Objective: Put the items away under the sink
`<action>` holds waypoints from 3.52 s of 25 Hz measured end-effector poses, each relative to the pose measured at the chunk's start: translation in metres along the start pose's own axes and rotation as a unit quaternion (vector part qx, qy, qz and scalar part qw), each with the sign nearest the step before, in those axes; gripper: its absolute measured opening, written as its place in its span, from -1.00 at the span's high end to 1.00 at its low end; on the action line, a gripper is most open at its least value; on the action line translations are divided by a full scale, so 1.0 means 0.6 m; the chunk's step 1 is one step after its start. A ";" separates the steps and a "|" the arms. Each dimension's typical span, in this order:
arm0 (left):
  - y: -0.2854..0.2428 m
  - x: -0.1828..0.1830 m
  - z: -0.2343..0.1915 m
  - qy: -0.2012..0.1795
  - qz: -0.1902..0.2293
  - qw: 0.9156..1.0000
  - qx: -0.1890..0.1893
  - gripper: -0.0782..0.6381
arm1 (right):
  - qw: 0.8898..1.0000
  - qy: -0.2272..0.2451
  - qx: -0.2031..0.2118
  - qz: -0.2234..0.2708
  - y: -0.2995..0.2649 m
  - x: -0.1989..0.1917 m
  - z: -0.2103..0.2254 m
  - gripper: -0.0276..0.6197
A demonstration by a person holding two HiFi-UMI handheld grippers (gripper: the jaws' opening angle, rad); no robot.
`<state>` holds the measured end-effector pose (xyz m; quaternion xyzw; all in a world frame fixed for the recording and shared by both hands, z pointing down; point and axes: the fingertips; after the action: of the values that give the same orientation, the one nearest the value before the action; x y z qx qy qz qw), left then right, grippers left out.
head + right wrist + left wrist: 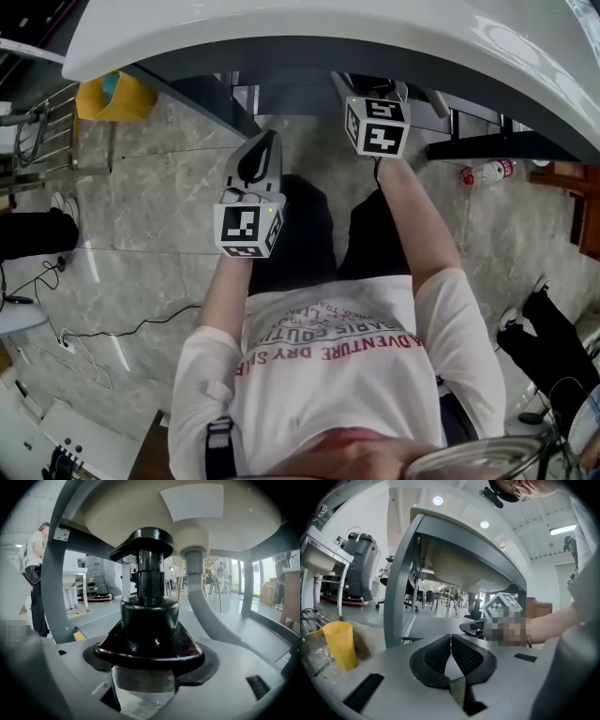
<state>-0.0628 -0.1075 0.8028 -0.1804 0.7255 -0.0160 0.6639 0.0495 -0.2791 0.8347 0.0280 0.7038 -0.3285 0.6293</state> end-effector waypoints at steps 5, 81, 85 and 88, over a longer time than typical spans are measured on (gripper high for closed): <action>0.001 -0.001 -0.010 0.007 0.000 1.000 0.001 0.70 | 0.999 0.002 -0.040 -0.005 -0.012 -0.006 0.007 -0.26; 0.268 0.765 0.331 0.021 0.027 0.998 -0.056 0.70 | 0.992 -0.109 0.005 0.057 0.720 0.579 -0.009 0.84; 0.281 0.829 0.356 -0.007 0.038 0.998 -0.057 0.70 | 0.992 -0.087 0.001 0.096 0.763 0.654 0.003 0.84; 0.282 0.871 0.366 -0.031 0.053 0.996 -0.059 0.70 | 0.991 -0.053 0.001 0.125 0.783 0.711 0.007 0.84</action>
<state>0.0812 -0.0497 0.2320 -0.1810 0.7125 0.0678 0.6745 0.1775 -0.0730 0.2486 0.0989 0.6601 -0.2484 0.7020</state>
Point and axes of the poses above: the fingertips, and each gripper's own axes: y backward along the fingers, z to its right, x out of its top, and after that the axes turned 2 degrees about -z, right-handed
